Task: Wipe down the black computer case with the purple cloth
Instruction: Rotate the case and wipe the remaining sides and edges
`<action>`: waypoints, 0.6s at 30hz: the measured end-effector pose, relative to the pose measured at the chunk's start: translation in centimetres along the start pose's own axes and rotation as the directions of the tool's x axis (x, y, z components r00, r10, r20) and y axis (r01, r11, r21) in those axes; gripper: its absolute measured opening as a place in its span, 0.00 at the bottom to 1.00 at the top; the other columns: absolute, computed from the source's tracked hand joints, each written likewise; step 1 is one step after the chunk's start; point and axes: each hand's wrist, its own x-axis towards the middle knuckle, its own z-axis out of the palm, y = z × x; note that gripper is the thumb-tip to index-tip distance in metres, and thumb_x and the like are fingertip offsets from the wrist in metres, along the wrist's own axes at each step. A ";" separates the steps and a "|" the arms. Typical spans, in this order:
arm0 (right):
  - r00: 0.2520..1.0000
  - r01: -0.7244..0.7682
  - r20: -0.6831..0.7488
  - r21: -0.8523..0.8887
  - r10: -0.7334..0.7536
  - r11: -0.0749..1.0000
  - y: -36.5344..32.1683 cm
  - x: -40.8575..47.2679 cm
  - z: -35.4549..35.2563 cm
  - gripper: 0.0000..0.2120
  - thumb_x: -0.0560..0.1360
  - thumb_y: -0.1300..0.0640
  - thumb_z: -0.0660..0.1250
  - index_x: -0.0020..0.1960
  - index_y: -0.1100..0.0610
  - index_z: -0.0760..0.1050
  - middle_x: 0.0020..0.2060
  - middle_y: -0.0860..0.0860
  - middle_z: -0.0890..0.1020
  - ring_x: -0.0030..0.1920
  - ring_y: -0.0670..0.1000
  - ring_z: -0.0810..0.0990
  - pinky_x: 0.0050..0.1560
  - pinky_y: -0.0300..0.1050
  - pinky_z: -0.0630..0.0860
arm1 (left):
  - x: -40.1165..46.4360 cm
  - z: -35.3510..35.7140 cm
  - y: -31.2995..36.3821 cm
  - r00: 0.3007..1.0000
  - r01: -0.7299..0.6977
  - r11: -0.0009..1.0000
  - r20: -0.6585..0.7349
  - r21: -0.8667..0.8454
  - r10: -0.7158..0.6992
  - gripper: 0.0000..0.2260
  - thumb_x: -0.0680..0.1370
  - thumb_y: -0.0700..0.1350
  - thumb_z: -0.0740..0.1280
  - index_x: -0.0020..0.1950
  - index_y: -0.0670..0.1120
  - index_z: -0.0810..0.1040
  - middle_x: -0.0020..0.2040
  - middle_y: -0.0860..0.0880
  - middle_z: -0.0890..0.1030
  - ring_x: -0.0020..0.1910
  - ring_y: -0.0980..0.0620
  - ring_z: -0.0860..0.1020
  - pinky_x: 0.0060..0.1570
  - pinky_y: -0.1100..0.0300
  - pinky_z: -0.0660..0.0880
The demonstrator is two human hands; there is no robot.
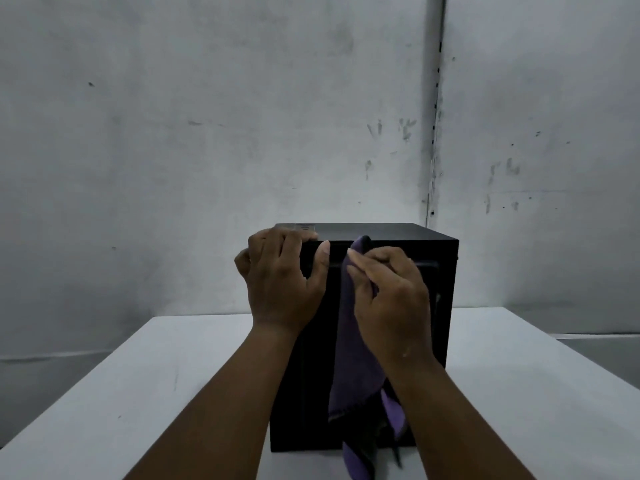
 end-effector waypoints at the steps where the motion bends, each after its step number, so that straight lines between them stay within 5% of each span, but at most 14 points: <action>1: 0.999 -0.020 -0.029 -0.003 0.020 1.000 0.5 0.1 -0.3 0.08 0.79 0.61 0.72 0.57 0.57 0.86 0.48 0.49 0.81 0.46 0.52 0.80 0.47 0.51 0.80 | 0.0 0.0 0.0 1.000 -0.004 1.000 0.000 0.002 0.004 0.12 0.80 0.58 0.65 0.54 0.53 0.81 0.53 0.53 0.81 0.60 0.46 0.75 0.56 0.48 0.66; 8: 0.894 -0.337 -0.338 -0.075 0.294 0.939 4.7 0.2 -3.7 0.10 0.78 0.65 0.71 0.55 0.57 0.86 0.48 0.53 0.82 0.45 0.51 0.79 0.45 0.43 0.75 | -0.1 -0.1 0.0 1.000 0.002 1.000 -0.011 0.012 -0.002 0.11 0.79 0.58 0.66 0.54 0.53 0.82 0.53 0.55 0.80 0.62 0.47 0.75 0.57 0.47 0.67; 13: 0.848 -0.446 -0.360 -0.087 0.390 0.891 5.7 -0.3 -4.8 0.10 0.78 0.67 0.69 0.58 0.61 0.85 0.48 0.57 0.84 0.45 0.54 0.80 0.49 0.29 0.65 | -0.2 0.1 0.0 1.000 -0.006 1.000 -0.026 0.010 0.006 0.11 0.79 0.58 0.66 0.54 0.53 0.82 0.53 0.54 0.80 0.63 0.47 0.75 0.56 0.48 0.67; 18: 0.870 -0.408 -0.340 -0.088 0.358 0.909 5.6 -0.4 -5.1 0.10 0.78 0.66 0.71 0.59 0.62 0.84 0.50 0.58 0.84 0.46 0.58 0.83 0.50 0.39 0.74 | -0.2 0.2 0.1 0.999 -0.003 1.000 -0.036 0.011 0.004 0.11 0.79 0.58 0.66 0.54 0.53 0.82 0.53 0.54 0.81 0.62 0.47 0.75 0.56 0.48 0.68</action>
